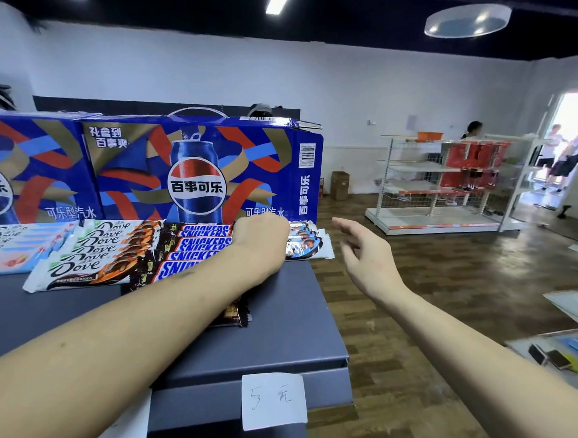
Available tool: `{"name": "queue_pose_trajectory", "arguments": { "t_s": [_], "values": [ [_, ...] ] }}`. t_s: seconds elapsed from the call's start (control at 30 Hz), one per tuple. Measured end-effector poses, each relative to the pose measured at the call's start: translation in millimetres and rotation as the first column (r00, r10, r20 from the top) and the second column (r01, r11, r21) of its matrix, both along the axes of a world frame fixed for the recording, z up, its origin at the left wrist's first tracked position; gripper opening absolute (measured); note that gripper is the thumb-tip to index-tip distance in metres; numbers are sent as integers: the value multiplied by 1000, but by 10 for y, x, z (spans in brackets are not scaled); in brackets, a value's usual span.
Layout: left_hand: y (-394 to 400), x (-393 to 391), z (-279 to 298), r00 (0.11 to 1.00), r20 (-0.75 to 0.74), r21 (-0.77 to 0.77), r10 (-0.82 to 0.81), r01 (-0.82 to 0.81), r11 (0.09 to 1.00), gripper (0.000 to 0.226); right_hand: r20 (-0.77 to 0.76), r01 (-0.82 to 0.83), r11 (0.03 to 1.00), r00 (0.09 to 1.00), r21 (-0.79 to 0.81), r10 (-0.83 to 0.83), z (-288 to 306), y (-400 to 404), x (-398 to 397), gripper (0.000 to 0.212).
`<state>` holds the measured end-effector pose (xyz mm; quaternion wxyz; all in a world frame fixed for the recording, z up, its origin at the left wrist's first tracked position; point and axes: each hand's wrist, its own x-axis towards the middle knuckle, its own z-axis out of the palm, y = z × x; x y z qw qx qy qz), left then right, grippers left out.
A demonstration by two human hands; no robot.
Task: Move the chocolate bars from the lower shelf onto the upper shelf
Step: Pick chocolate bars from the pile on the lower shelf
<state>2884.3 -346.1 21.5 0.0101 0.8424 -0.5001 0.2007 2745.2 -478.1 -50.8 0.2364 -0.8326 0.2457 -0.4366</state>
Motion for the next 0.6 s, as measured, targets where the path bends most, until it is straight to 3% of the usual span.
{"name": "queue_pose_trajectory", "arguments": {
  "t_s": [0.43, 0.6],
  "values": [
    [165, 24, -33, 997, 69, -19, -30, 32, 999, 8, -68, 40, 998, 997, -55, -44, 58, 164, -221, 41],
    [542, -167, -16, 989, 100, -115, -113, 124, 986, 31, -65, 49, 997, 996, -57, -53, 93, 465, -473, 40]
  ]
}}
